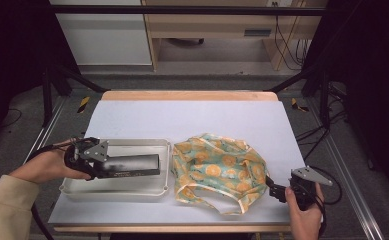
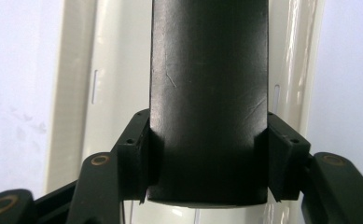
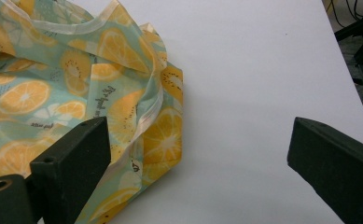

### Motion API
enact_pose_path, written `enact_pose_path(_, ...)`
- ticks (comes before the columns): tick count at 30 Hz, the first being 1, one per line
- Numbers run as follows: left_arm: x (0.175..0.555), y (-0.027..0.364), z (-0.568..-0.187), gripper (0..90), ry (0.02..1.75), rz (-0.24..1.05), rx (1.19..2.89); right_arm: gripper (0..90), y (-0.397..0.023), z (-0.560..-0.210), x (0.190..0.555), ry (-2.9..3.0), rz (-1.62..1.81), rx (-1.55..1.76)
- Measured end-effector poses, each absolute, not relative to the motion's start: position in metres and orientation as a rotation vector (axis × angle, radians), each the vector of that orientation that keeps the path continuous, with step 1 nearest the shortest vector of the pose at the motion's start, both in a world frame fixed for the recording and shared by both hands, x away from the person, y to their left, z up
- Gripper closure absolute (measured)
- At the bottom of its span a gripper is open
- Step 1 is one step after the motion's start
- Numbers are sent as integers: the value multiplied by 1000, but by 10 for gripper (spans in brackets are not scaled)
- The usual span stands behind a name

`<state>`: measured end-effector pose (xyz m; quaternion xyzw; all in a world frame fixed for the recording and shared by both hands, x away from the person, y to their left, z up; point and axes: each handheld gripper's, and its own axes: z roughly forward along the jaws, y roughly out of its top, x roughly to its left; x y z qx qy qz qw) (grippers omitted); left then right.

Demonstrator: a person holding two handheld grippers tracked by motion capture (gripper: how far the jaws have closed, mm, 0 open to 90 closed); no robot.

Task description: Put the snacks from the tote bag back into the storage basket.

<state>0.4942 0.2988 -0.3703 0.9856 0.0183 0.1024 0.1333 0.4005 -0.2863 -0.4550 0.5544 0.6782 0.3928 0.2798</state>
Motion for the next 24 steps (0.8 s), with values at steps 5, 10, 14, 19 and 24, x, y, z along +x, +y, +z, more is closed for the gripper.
enact_pose_path(5, 496, 296, -379, 434, 39, 277, 2854, 64, -287, -452, 397, 1787, 1079, 1477)
enact_pose_path(10, 496, 293, -386, 434, 25, 249, 2851, 64, -289, -450, 394, 1759, 1088, 1478)
enact_pose_path(14, 495, 291, -388, 434, 11, 235, 2851, 64, -292, -451, 393, 1750, 1084, 1501)
enact_pose_path(19, 495, 290, -393, 434, 7, 228, 2847, 64, -293, -452, 393, 1753, 1071, 1503)
enact_pose_path(24, 495, 289, -398, 434, 0, 215, 2838, 64, -293, -452, 392, 1754, 1055, 1498)
